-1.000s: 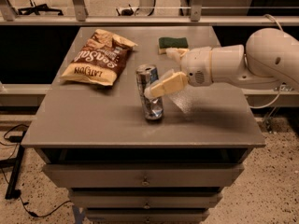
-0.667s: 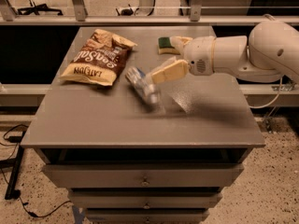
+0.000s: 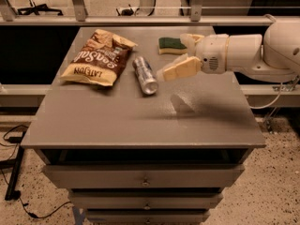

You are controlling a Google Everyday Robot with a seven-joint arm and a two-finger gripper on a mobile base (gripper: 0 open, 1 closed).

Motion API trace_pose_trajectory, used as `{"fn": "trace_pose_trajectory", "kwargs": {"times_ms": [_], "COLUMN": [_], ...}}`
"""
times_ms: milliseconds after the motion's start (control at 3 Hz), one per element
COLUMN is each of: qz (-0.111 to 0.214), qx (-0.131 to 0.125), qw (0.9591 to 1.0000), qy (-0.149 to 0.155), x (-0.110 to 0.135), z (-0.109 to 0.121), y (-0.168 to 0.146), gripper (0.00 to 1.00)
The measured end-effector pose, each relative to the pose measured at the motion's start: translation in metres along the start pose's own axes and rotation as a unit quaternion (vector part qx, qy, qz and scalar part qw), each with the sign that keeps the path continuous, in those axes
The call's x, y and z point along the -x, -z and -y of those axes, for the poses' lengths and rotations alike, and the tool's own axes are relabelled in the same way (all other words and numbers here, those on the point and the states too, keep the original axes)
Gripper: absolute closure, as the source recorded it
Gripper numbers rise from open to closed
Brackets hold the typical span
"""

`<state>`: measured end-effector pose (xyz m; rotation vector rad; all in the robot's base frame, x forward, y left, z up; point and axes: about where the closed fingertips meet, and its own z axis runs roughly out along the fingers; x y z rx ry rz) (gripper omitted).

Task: Knock redbull can over

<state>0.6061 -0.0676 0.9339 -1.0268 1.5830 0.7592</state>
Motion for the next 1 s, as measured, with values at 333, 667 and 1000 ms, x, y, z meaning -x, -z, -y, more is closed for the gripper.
{"fn": "trace_pose_trajectory", "kwargs": {"times_ms": [333,667,1000], "qz": [-0.01,-0.017,-0.018], "qx": [0.028,0.058,0.072], "qw": [0.9995,0.9973,0.9963], "qy": [0.014,0.042,0.044], "x": [-0.027,-0.036,-0.035], "z": [0.002,-0.004,-0.011], "y": [0.049,0.079,0.081], "gripper": [0.0,0.0,0.0]}}
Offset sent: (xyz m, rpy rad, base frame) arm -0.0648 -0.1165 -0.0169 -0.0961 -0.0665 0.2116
